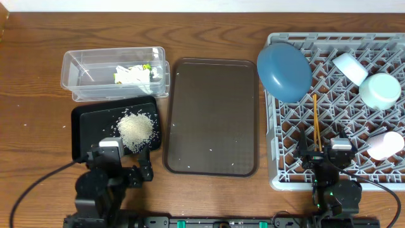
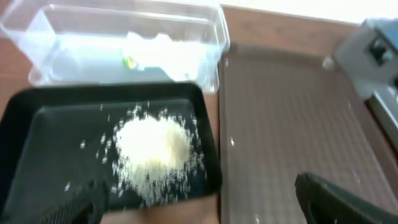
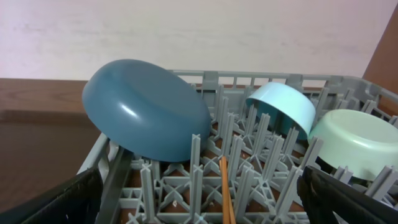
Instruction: Sort waste into correct bins and load items into the dishwasher rack
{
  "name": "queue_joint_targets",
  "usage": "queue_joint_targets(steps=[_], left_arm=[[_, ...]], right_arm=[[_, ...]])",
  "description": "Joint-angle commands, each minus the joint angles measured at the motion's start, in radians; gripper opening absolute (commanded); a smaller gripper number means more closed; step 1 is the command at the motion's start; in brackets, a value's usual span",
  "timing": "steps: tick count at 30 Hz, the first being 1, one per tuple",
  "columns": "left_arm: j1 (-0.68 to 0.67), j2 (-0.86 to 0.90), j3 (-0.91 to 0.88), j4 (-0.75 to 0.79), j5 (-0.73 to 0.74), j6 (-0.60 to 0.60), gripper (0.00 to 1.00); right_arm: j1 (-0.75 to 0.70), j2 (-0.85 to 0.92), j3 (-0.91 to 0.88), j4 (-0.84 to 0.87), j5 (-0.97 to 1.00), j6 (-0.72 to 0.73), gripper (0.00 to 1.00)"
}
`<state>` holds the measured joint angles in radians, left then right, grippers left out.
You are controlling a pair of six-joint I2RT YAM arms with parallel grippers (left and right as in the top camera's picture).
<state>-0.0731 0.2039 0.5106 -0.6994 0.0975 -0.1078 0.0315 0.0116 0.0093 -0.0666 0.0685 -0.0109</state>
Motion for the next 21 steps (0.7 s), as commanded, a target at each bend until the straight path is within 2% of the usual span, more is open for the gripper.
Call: queue_joint_targets(steps=[1,8,15,21], left_arm=[[0.006,-0.090,-0.111,0.098,-0.008,-0.002,0.98],[0.006,-0.202,-0.303,0.381,-0.009,-0.001,0.98],[0.006,-0.202,-0.443,0.672,-0.008,-0.002,0.99],[0.006,-0.202,-0.507,0.828,-0.008,0.009,0.98]], right_arm=[[0.008,-0.007,-0.004,-0.001,0.009,0.010,0.99],[0.008,-0.007,-0.004,-0.001,0.009,0.010,0.99],[0.008,-0.007,-0.004,-0.001,0.009,0.010,0.99],[0.008,-0.007,-0.004,-0.001,0.009,0.010,0.99]])
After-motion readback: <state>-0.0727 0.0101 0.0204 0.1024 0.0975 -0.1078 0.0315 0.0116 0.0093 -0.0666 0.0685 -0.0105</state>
